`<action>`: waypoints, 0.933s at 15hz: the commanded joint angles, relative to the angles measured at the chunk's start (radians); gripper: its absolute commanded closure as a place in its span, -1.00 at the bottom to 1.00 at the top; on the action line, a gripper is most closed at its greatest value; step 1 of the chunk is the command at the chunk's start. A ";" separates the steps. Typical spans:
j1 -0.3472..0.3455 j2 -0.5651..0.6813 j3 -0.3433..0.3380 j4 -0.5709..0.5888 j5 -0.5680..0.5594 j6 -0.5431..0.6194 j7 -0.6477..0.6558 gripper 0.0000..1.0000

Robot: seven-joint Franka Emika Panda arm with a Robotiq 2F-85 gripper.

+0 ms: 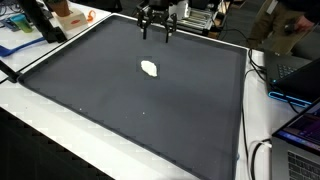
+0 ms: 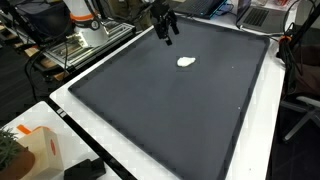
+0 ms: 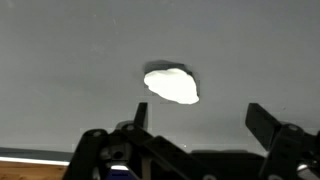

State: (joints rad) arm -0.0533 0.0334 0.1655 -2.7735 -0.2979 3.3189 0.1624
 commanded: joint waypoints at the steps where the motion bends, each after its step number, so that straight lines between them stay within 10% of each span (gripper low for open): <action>1: -0.007 0.031 -0.010 0.001 -0.010 0.027 -0.010 -1.00; 14: -0.127 0.254 -0.041 0.015 -0.242 0.481 -0.078 -1.00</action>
State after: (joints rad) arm -0.1436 0.2417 0.1400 -2.7580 -0.4602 3.7205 0.1187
